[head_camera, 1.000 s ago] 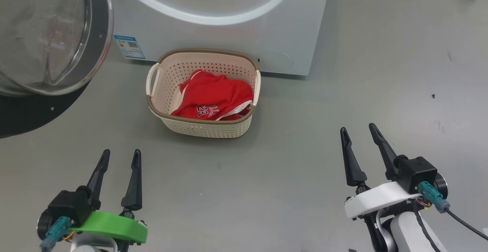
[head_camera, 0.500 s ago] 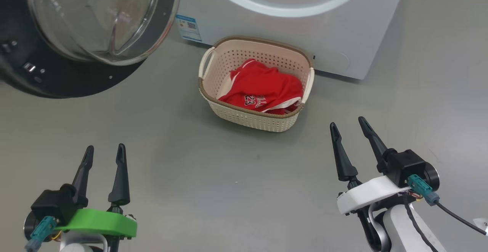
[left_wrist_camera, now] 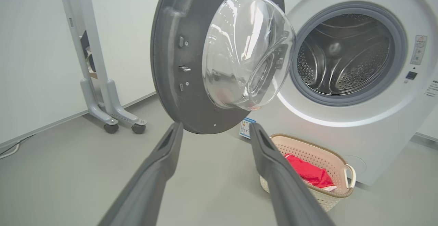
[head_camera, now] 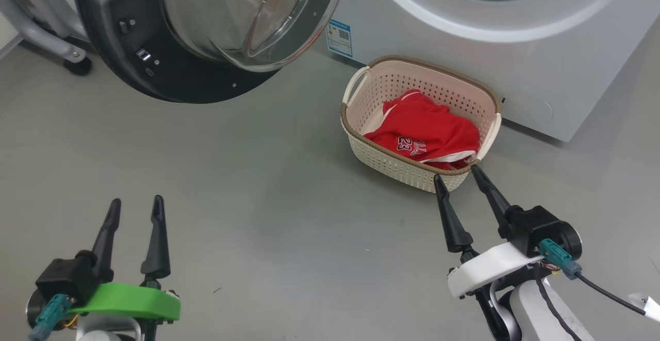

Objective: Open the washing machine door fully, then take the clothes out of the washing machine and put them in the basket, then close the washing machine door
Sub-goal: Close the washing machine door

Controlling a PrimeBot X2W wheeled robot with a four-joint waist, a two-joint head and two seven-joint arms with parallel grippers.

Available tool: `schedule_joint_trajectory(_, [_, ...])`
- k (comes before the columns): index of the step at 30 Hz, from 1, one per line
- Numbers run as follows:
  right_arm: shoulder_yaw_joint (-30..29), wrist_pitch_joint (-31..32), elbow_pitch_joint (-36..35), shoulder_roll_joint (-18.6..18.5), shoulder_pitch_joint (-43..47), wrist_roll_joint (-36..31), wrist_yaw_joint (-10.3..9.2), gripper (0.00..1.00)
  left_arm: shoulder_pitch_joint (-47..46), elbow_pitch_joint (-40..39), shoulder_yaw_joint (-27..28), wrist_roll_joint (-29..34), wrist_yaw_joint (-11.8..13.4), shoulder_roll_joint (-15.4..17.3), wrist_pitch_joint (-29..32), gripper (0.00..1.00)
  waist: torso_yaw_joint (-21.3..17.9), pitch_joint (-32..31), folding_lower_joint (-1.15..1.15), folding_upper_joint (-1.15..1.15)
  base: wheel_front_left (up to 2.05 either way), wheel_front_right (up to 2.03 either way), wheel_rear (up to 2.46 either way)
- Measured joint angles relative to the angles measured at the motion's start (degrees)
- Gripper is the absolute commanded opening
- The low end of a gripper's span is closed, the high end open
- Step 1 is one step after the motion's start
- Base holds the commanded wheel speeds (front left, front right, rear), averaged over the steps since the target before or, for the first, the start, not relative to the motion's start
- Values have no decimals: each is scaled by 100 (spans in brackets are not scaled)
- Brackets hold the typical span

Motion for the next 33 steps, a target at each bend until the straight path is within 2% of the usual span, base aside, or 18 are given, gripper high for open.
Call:
schedule_joint_trajectory(8, [186, 0, 91, 3, -64, 16, 43, 100, 21, -90, 163, 1, 1, -2, 0, 100, 215, -116, 0, 0, 0, 0, 0])
schedule_joint_trajectory(33, [405, 0, 298, 2, -298, 149, 92, 100, 164, -269, 400, 153, 2, -27, 0, 100, 241, -128, 0, 0, 0, 0, 0])
